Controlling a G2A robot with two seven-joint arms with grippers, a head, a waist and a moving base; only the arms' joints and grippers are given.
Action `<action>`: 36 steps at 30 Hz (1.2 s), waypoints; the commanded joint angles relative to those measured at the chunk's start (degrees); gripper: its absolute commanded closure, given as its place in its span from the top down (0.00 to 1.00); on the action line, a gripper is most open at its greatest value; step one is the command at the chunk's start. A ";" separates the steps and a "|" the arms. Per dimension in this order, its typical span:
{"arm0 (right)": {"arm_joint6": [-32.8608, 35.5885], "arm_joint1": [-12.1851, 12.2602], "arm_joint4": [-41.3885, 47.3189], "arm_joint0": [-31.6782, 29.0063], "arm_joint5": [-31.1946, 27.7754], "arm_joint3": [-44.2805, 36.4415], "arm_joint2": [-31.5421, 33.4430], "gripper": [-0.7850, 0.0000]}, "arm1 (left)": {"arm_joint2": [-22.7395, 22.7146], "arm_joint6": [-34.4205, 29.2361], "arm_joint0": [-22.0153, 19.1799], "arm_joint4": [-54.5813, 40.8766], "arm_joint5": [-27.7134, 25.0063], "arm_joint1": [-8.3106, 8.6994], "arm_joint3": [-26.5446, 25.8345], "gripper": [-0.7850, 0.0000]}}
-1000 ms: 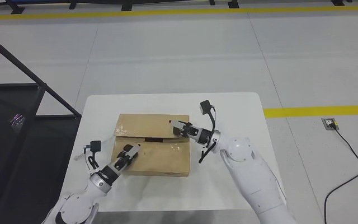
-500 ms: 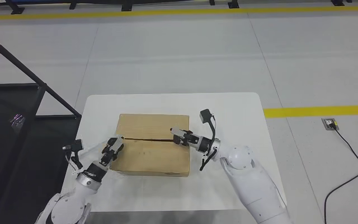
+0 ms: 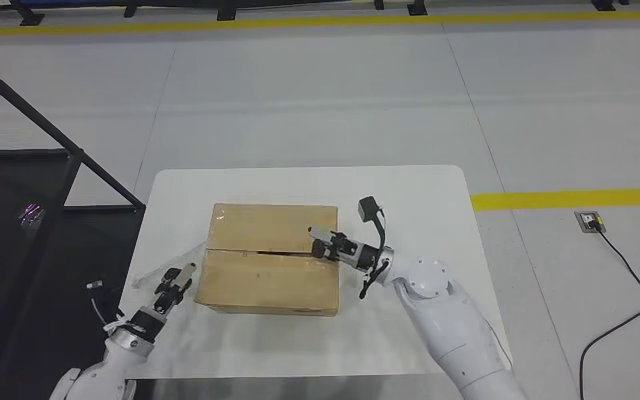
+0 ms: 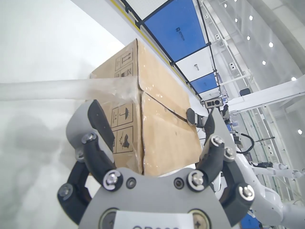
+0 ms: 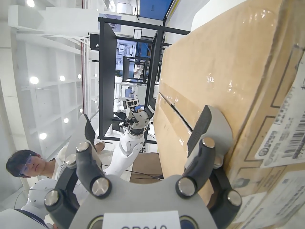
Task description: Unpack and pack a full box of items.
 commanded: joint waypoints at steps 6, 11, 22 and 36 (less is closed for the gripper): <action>0.31 -0.03 -0.74 0.98 -1.30 -0.66 -1.11 1.00 | 0.88 -4.73 -0.15 0.10 -2.31 -0.11 0.08 1.00; 0.38 0.11 -0.82 1.26 -1.80 -0.73 -1.24 1.00 | 1.44 -6.30 0.25 -0.76 -2.90 -0.29 -0.24 1.00; 0.63 0.90 -2.09 0.57 -0.51 -1.71 -0.71 1.00 | 0.73 -6.15 0.41 -4.88 1.42 -0.77 1.67 1.00; 1.14 1.42 -2.65 1.52 1.27 -2.07 -0.97 1.00 | 3.33 -6.10 -8.57 -18.51 13.55 -2.29 11.54 1.00</action>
